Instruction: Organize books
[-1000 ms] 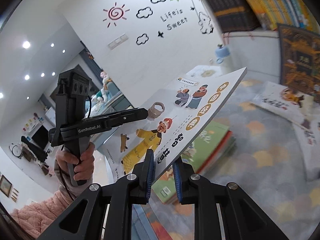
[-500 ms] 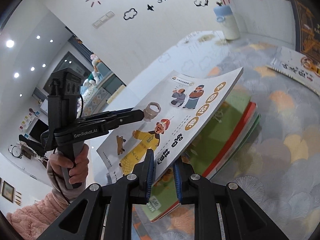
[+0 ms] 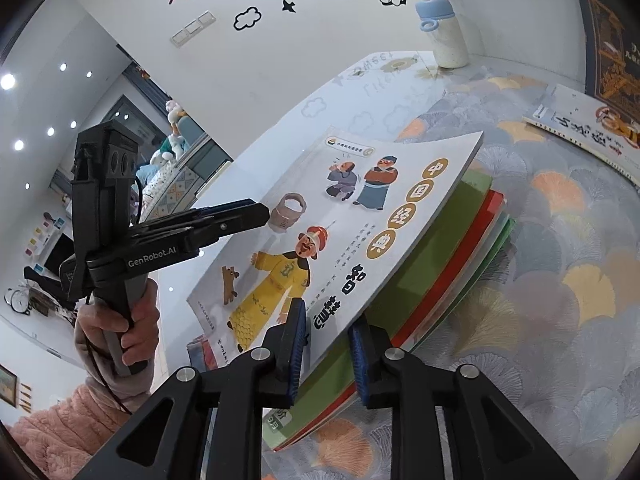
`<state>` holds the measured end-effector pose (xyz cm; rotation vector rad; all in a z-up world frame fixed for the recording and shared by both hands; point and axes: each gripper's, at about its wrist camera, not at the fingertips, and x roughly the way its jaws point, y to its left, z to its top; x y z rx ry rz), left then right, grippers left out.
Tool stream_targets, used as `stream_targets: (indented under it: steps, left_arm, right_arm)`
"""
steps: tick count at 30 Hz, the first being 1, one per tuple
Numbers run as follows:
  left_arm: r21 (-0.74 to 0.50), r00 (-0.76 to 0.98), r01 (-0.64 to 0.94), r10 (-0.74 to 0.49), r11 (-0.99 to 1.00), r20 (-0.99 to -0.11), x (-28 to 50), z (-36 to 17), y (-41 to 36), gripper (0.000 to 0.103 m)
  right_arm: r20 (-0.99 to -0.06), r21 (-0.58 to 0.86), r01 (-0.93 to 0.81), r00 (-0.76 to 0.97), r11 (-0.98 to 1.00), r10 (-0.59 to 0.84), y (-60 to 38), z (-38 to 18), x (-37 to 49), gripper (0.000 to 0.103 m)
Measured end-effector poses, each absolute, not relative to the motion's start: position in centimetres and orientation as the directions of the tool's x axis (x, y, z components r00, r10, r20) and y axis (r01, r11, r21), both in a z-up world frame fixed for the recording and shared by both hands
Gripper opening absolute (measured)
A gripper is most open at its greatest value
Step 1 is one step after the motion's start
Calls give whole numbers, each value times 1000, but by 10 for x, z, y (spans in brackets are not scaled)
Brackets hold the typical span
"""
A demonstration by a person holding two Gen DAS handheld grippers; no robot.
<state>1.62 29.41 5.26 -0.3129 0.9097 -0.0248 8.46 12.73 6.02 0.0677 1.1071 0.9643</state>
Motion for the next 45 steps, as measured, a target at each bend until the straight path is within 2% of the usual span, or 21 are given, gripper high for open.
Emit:
stream_targets:
  steps: [4, 7, 9, 10, 12, 13, 16, 21, 26, 30, 34, 40, 42, 45]
  left_arm:
    - [-266, 600, -139, -133, 954, -789, 19, 50, 296, 32]
    - [-289, 587, -159, -145, 944, -797, 19, 48, 298, 41]
    - [-298, 589, -169, -147, 939, -795, 16, 49, 298, 50]
    - [-298, 594, -175, -141, 938, -792, 14, 51, 298, 53]
    - [-294, 601, -176, -134, 939, -788, 11, 56, 297, 62]
    - [-293, 606, -176, -131, 940, -784, 9, 59, 296, 64]
    - [-285, 619, -181, -116, 941, -776, 5, 70, 294, 64]
    - [-280, 638, -170, -111, 945, -762, 4, 87, 277, 64]
    - [-274, 634, -120, -138, 954, -761, 17, 96, 230, 64]
    - [-316, 623, -90, -194, 944, -758, 38, 105, 182, 64]
    - [-370, 651, -71, -238, 926, -721, 72, 119, 126, 64]
    - [-451, 721, -173, -199, 876, -663, 149, 126, 69, 64]
    - [-434, 723, -218, -155, 874, -673, 190, 122, 66, 64]
    - [-384, 669, -270, -115, 883, -735, 243, 105, 72, 64]
  right_arm:
    - [-744, 463, -630, 106, 623, 660, 132, 58, 79, 35]
    - [-736, 470, -631, 106, 617, 669, 135, 59, 76, 50]
    - [-734, 462, -635, 118, 619, 669, 138, 61, 73, 71]
    - [-737, 451, -641, 125, 621, 664, 140, 63, 71, 74]
    - [-757, 412, -652, 144, 637, 638, 143, 64, 67, 74]
    - [-762, 399, -656, 151, 640, 630, 144, 66, 66, 74]
    - [-767, 386, -651, 167, 653, 620, 137, 69, 65, 74]
    - [-719, 450, -599, 198, 663, 666, 96, 80, 70, 74]
    - [-695, 462, -532, 280, 709, 663, 30, 92, 76, 74]
    - [-652, 498, -458, 361, 736, 666, -34, 107, 89, 74]
    - [-616, 516, -388, 450, 763, 646, -97, 124, 120, 74]
    - [-577, 604, -285, 487, 744, 655, -161, 118, 184, 75]
    - [-572, 632, -262, 478, 730, 667, -168, 112, 198, 75]
    - [-583, 633, -260, 459, 729, 670, -166, 98, 222, 75]
